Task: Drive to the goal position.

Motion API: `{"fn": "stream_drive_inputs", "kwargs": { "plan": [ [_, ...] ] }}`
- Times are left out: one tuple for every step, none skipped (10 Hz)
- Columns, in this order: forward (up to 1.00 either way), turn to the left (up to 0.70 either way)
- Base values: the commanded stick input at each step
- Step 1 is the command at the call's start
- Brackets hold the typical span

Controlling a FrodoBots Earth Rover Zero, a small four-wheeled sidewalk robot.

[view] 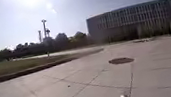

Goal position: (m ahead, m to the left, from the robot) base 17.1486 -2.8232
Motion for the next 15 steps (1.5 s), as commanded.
{"fn": "stream_drive_inputs", "kwargs": {
  "plan": [
    [0.70, -0.31],
    [0.70, -0.20],
    [0.70, -0.04],
    [0.70, 0.00],
    [0.70, 0.00],
    [0.70, 0.00],
    [0.70, 0.00],
    [0.70, 0.00],
    [0.70, 0.00],
    [0.70, 0.00],
    [0.70, 0.00],
    [0.70, 0.00],
    [0.70, 0.00],
    [0.70, 0.00],
    [0.70, 0.00]
  ]
}}
